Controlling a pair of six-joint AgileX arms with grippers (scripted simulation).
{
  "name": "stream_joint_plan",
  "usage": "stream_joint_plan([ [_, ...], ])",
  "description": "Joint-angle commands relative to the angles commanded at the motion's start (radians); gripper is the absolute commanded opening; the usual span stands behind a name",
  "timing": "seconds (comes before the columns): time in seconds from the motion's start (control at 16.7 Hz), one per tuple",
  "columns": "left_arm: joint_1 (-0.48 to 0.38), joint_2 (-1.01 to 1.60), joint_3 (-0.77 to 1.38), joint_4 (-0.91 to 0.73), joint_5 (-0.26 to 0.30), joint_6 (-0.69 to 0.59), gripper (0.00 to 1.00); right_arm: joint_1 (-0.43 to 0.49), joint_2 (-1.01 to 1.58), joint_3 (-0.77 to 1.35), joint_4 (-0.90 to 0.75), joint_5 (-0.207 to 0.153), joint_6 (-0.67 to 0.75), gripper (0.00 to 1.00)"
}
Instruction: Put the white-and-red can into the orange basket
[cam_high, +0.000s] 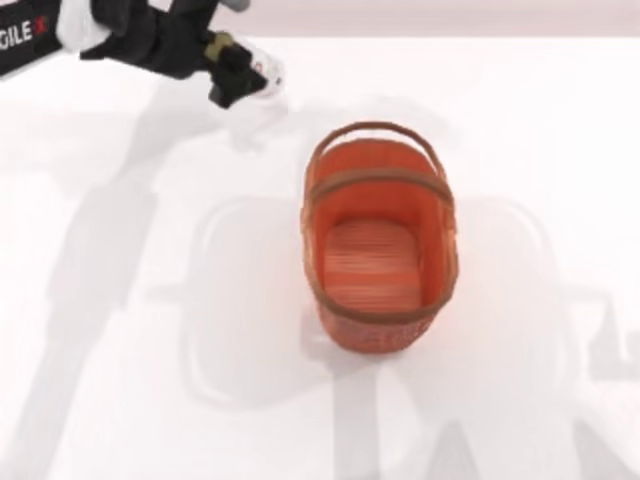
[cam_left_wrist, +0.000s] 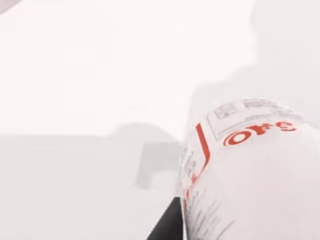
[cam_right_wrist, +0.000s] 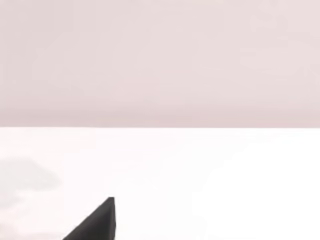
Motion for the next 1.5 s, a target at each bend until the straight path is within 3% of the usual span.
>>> stream_joint_plan([
  [0.42,-0.074,-0.181,-0.343,0.719,0.436,-0.247,0.0,0.0,0.0,0.0,0.0,0.0,0.0,1.0],
  [0.72,-0.113,-0.286,-0.524,1.046,0.659,-0.372,0.0,0.0,0.0,0.0,0.0,0.0,0.0,1.0],
  [0.9,-0.122,-0.315,-0.569,1.116,0.714,-0.402,0.0,0.0,0.0,0.0,0.0,0.0,0.0,1.0],
  [1.26,-0.118,-0.308,-0.568,1.12,0.715,-0.401,0.0,0.0,0.0,0.0,0.0,0.0,0.0,1.0],
  [1.5,-0.112,-0.226,-0.601,1.236,0.72,-0.403,0.0,0.0,0.0,0.0,0.0,0.0,0.0,1.0],
])
